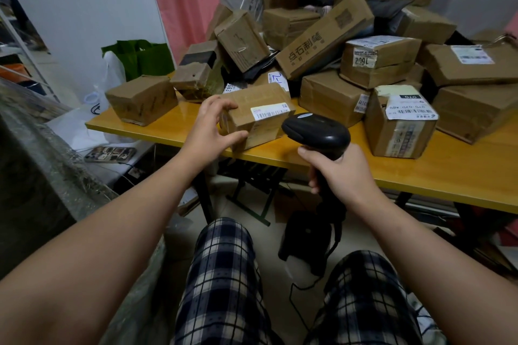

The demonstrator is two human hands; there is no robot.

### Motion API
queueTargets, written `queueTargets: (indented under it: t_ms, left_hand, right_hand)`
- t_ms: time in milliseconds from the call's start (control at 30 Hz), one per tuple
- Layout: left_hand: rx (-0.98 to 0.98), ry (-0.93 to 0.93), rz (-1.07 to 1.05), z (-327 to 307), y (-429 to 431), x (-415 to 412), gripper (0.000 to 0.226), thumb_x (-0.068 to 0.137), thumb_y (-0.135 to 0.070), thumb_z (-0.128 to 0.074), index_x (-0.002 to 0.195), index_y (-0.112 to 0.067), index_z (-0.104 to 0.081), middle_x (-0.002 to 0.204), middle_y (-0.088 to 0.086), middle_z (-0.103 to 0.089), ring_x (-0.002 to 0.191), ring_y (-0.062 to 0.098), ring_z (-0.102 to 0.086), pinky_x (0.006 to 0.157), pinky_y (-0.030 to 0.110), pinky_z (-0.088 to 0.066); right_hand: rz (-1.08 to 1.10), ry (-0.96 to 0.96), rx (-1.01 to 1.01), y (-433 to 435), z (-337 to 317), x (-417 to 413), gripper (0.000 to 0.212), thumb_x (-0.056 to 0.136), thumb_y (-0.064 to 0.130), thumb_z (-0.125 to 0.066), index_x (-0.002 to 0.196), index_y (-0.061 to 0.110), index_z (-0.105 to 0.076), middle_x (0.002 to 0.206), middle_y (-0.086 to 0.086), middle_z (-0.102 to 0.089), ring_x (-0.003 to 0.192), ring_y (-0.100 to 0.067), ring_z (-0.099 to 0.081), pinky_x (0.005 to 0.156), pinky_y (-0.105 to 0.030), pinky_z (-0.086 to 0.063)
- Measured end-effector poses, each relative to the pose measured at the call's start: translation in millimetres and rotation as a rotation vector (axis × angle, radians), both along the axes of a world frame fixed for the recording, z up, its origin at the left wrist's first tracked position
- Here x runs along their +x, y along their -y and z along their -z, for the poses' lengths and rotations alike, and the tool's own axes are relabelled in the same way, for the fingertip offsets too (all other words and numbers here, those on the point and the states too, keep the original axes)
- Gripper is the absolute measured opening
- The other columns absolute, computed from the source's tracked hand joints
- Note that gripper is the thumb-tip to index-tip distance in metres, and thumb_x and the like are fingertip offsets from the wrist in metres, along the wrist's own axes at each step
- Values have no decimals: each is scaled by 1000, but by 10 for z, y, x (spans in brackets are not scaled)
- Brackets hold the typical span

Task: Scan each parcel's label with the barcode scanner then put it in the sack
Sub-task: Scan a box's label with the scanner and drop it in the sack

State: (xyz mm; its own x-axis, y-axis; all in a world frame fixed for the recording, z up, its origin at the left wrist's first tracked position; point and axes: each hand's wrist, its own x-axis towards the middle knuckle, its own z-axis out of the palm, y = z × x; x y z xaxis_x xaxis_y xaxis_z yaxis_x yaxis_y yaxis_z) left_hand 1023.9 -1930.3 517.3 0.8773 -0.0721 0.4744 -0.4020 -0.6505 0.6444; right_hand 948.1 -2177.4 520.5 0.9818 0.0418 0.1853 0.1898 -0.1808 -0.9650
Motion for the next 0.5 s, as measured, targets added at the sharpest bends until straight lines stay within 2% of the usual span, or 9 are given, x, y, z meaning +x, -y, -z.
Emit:
queueTargets:
  t_ms: [100, 267, 500]
  left_hand:
    - [20, 17, -12, -1, 7, -10, 53, 76, -22, -79, 121, -23, -52, 143, 1, -33, 134, 14, -33, 110, 30, -31]
    - [30, 19, -25, -13, 43, -47, 54, 76, -20, -79, 122, -22, -51, 144, 2, -33, 134, 16, -33, 110, 31, -31]
    - [52, 22, -28, -33, 75, -74, 55, 77, -20, -79, 124, -21, -50, 145, 3, -32, 134, 16, -32, 108, 29, -32]
  right_hand:
    - [-6, 2, 8, 26, 4, -75, 10, 87, 21, -70, 96, 19, -65, 57, -10, -59, 49, -24, -60, 53, -38, -54]
    - [-8, 7, 21, 70, -2, -153, 10, 87, 20, -70, 93, 25, -64, 54, -6, -59, 48, -23, -59, 53, -37, -54]
    - [-12, 17, -4, 128, -13, -190, 8, 86, 22, -70, 90, 19, -65, 53, -3, -59, 49, -23, -60, 53, -37, -55]
